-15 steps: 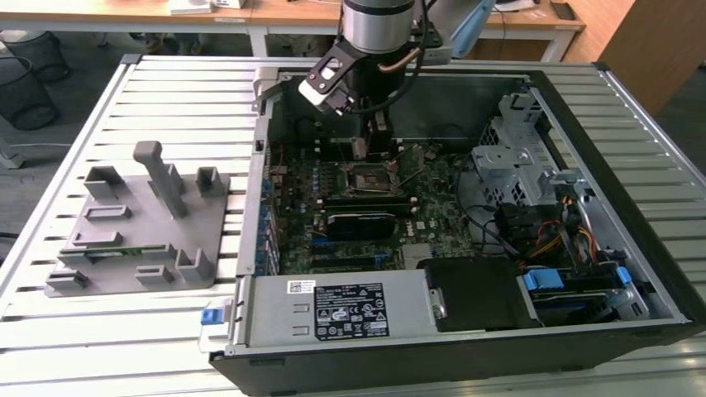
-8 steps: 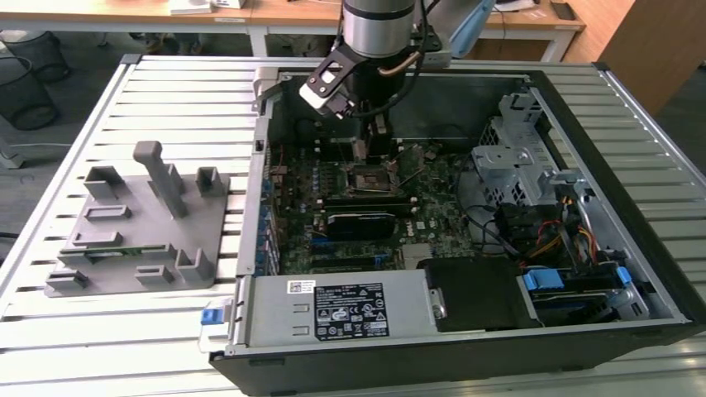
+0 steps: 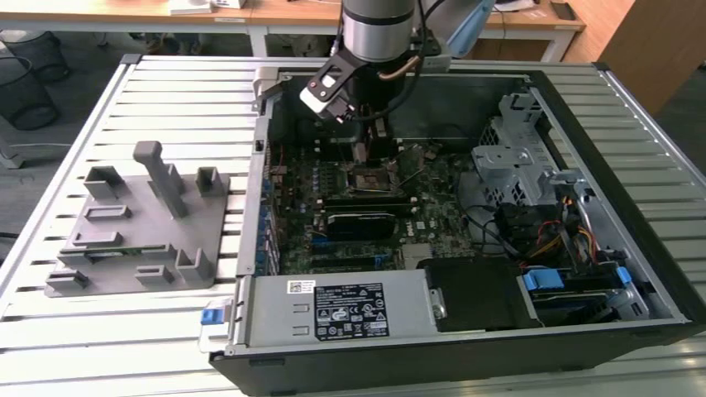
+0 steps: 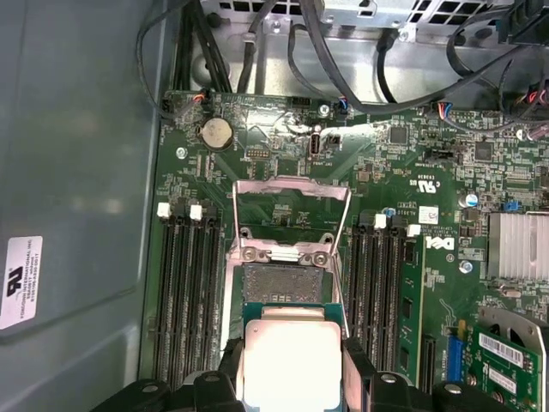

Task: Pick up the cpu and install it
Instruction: 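Place the cpu into insertion slot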

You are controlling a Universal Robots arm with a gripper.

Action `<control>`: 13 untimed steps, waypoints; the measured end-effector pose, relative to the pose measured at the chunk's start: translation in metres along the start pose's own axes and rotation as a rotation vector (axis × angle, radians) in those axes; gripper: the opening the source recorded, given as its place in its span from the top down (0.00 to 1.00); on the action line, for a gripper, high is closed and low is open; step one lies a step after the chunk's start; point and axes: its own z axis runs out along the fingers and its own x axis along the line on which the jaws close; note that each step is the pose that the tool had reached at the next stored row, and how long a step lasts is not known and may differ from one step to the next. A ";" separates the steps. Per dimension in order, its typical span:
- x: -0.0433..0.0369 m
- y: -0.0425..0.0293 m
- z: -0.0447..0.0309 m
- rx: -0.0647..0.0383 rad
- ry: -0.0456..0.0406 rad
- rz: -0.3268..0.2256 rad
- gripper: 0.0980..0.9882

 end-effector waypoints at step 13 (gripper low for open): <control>-0.0002 -0.0005 0.0106 0.000 0.0009 -0.016 0.51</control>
